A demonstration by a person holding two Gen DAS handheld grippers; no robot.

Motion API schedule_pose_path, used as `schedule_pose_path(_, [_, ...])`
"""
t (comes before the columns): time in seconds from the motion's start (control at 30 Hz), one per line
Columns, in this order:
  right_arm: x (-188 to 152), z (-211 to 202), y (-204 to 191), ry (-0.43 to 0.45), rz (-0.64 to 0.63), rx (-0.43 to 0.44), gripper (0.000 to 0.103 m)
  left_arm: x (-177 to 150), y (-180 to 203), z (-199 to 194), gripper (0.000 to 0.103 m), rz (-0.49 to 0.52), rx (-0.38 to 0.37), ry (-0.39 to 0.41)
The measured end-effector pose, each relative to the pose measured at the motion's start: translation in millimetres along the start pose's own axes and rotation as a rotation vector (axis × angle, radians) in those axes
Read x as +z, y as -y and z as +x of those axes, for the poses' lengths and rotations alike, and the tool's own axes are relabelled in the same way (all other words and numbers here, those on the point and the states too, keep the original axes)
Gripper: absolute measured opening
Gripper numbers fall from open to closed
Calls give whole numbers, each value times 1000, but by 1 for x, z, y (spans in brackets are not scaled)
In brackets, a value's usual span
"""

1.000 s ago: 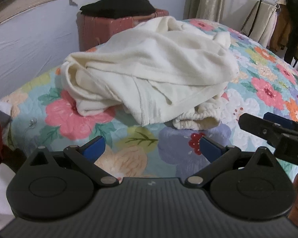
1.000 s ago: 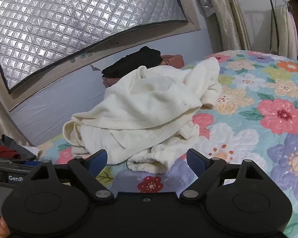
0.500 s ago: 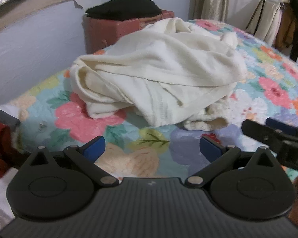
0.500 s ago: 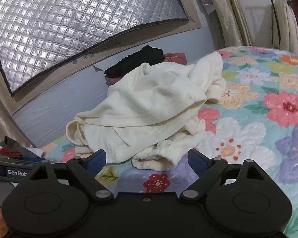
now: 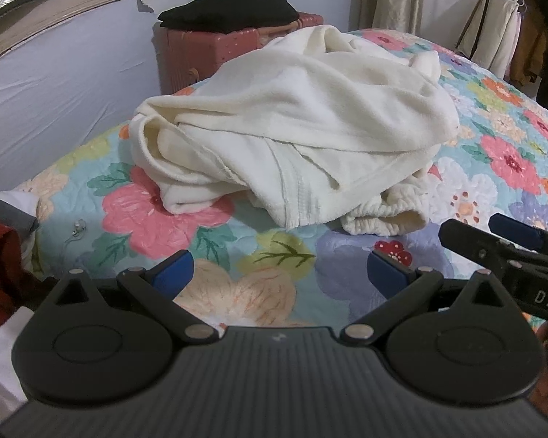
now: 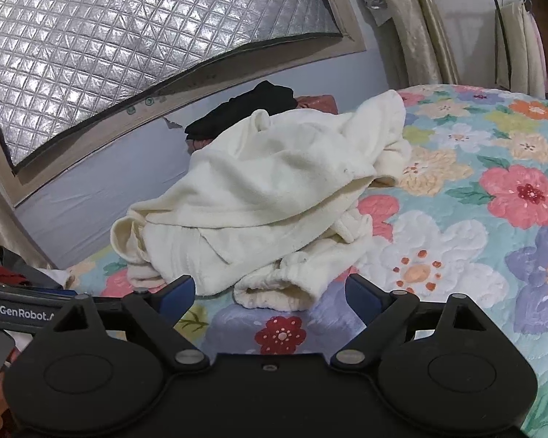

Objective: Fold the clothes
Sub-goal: 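Move both grippers toward the crumpled cream fleece garment on the bed, then grasp the cream fleece with the right gripper while the left gripper grasps it too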

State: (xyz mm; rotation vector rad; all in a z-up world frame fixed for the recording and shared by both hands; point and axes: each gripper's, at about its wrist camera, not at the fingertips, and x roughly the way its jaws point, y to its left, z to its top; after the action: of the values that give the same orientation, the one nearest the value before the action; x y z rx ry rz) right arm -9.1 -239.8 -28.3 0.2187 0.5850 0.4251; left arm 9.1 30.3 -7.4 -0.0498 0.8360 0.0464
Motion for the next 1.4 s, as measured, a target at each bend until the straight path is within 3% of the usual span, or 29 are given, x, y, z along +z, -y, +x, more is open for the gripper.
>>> schedule_pose_path(0.4, [-3, 4, -1, -18, -3, 12, 92, -1, 3, -1, 103, 36, 53, 15])
schedule_pose_path(0.83, [-6, 6, 0, -14, 4, -20, 92, 0, -3, 0, 103, 17, 25, 7])
schedule_pose_path(0.97, [-5, 6, 4, -1, 23, -45, 92, 3, -13, 6, 103, -50, -13, 17])
schedule_pose_path(1.07, [-5, 8, 6, -6, 32, -43, 92, 5, -20, 11, 103, -93, 5, 41])
schedule_pose_path(1.2, [10, 18, 5, -16, 46, 35, 92, 15, -37, 24, 103, -168, 38, 120])
schedule_pose_path(1.3, [32, 31, 7, -32, 48, 87, 92, 29, -59, 40, 103, -242, 13, 146])
schedule_pose_path(1.4, [55, 46, 15, -5, 45, 30, 92, 42, -93, 52, 102, -339, 12, 67])
